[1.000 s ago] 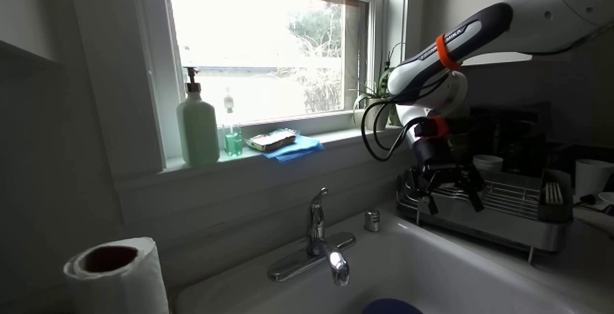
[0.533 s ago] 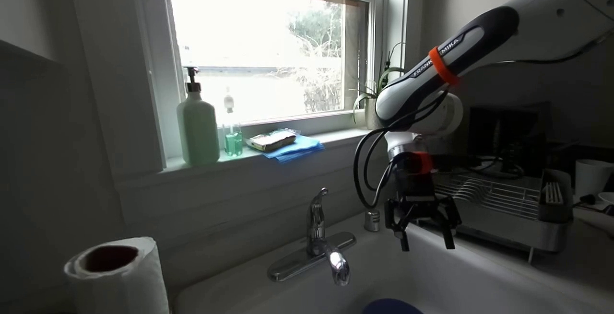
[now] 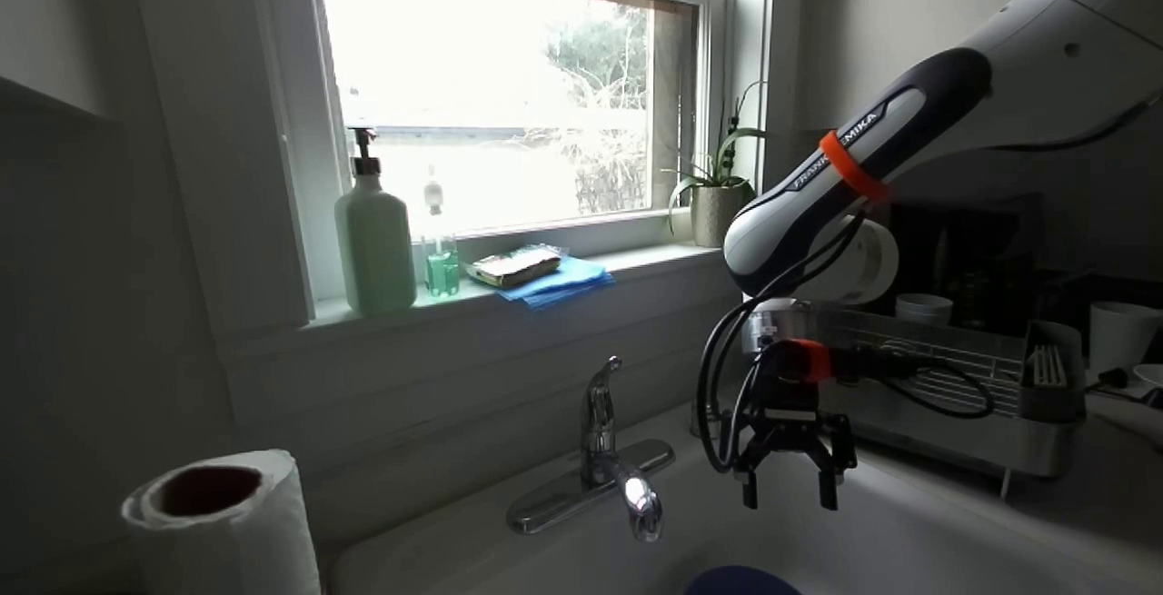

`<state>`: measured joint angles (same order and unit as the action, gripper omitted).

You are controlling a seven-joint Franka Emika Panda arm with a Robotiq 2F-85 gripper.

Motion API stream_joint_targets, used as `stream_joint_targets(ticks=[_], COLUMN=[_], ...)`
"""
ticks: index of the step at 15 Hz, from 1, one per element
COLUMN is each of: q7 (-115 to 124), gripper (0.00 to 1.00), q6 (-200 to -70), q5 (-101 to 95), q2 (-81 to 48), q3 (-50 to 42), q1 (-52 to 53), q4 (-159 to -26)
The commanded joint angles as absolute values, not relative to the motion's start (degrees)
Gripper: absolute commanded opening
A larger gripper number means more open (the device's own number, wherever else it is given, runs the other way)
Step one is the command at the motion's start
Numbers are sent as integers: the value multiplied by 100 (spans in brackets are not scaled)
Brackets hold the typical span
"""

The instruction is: Pick up the silver fork and silver spoon together from the blue bowl and put them in the dish rack, pick up the blue bowl from the sink and put it in the dish rack

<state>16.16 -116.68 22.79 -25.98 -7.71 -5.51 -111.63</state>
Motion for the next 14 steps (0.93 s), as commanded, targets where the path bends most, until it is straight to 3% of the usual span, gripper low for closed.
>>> stream_joint_targets(ticks=[1,14], q7=[1634,1451], gripper=[100,100], q6=[-11672,-12244], q5=[2244,1898], q2=[-2596,-3910], q3=[-697,-601], q1=[-623,-545], q4=[-11155,-10267])
